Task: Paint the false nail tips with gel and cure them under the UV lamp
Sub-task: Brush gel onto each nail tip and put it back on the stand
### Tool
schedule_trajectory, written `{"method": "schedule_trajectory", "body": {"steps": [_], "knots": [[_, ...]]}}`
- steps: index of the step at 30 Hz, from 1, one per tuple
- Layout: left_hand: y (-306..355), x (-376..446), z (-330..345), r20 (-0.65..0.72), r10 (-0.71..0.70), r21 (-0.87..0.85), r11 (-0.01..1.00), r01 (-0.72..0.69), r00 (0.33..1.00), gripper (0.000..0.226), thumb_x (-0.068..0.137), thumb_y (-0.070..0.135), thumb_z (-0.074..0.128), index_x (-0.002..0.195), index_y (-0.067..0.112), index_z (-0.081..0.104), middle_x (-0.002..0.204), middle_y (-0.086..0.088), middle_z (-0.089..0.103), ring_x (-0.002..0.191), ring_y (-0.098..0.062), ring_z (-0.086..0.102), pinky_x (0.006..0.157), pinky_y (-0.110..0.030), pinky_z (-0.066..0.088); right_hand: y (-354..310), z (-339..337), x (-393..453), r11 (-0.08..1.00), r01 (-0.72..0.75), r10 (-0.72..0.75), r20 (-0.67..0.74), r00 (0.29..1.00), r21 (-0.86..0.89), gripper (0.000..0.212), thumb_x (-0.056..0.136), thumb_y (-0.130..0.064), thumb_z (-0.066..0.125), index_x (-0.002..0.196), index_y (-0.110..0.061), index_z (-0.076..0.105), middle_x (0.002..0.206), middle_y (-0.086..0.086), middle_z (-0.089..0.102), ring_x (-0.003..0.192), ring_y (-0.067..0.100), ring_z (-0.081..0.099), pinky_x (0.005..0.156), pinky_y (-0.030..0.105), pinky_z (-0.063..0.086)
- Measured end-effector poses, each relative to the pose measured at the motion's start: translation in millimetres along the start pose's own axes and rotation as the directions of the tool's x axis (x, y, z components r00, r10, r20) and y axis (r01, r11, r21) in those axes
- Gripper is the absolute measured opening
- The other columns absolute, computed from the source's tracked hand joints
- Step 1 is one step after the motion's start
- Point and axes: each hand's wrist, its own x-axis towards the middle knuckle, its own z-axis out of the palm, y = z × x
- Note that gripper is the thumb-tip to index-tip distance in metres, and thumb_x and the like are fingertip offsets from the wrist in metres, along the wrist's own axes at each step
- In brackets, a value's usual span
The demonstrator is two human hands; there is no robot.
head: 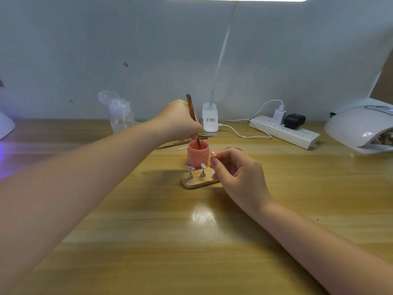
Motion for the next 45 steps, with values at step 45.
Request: {"method": "schedule_trajectory", "body": {"steps": [45], "knots": [[-59,-49,3,-0.307,-0.160,-0.703,0.702,-0.111,0.938,0.008,0.085,0.023,0.074,0.079,0.018,0.074,0.078,-0.003,0.076,0.069,-0.011,0.069,0.064,-0.023,0.054,1,-2,3,0.999,-0.030,0.031,-0.008,0.999,0.041,0.008,0.090,-0.012,0.067,0.096,-0.008,0.067,0.078,0.000,0.070,0.065,0.011,0.068,0.065,0.041,0.057]]}}
